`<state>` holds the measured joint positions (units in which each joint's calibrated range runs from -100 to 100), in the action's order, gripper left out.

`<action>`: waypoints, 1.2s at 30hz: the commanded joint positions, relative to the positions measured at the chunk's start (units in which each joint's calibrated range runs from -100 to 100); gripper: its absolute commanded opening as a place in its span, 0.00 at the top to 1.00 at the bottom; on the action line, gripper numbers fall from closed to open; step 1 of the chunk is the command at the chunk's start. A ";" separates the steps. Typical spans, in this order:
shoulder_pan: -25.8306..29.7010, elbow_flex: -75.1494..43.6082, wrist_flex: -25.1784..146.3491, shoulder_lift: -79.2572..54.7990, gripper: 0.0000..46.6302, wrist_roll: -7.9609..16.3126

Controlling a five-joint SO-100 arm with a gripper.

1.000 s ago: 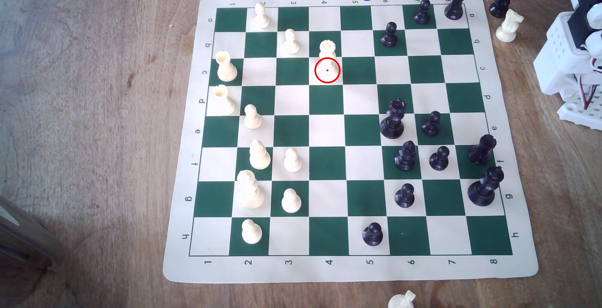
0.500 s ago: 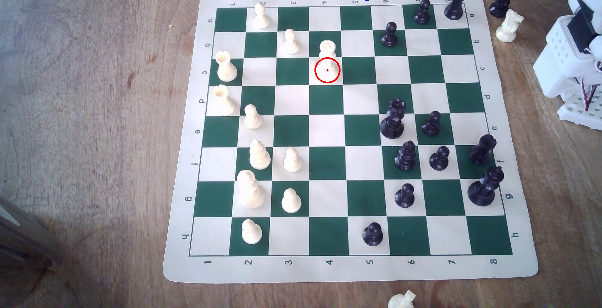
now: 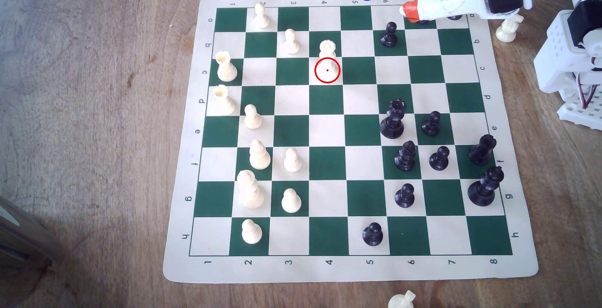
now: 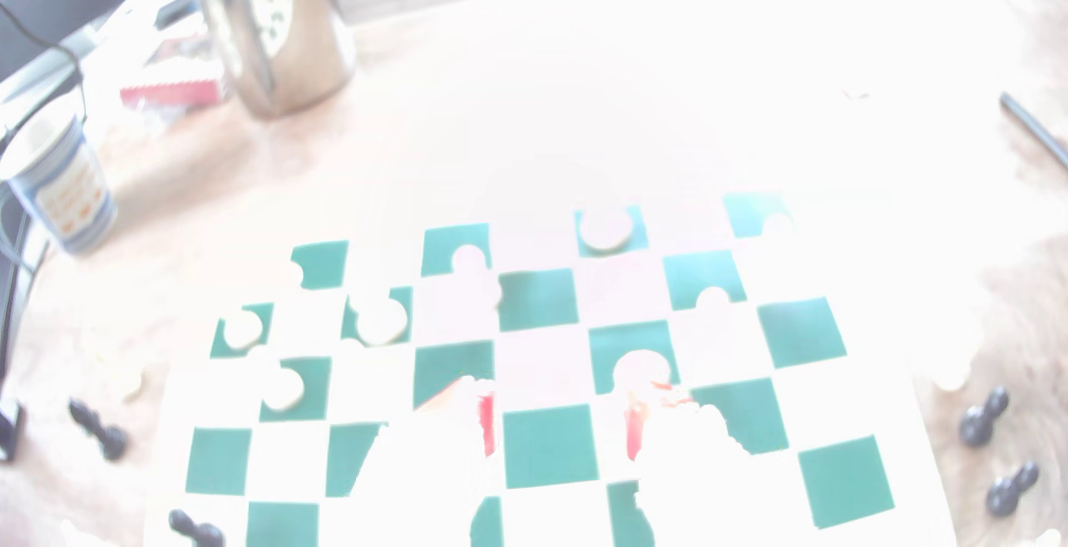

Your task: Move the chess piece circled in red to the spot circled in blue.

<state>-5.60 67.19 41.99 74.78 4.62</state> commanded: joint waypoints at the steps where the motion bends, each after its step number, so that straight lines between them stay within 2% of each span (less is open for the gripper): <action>1: 0.09 -17.15 2.89 -18.16 0.60 0.78; 7: -0.30 -40.36 16.89 -40.91 0.66 0.83; 9: -1.08 -42.72 16.40 -44.05 0.66 1.12; 11: -1.79 -43.17 12.31 -47.28 0.63 1.81; 17: -2.96 -43.44 3.22 -55.51 0.58 1.90; 28: -5.93 -44.26 -2.43 -65.19 0.60 1.90; 36: -6.01 -43.71 -1.62 -67.22 0.67 1.71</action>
<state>-11.65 27.52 40.32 6.49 6.47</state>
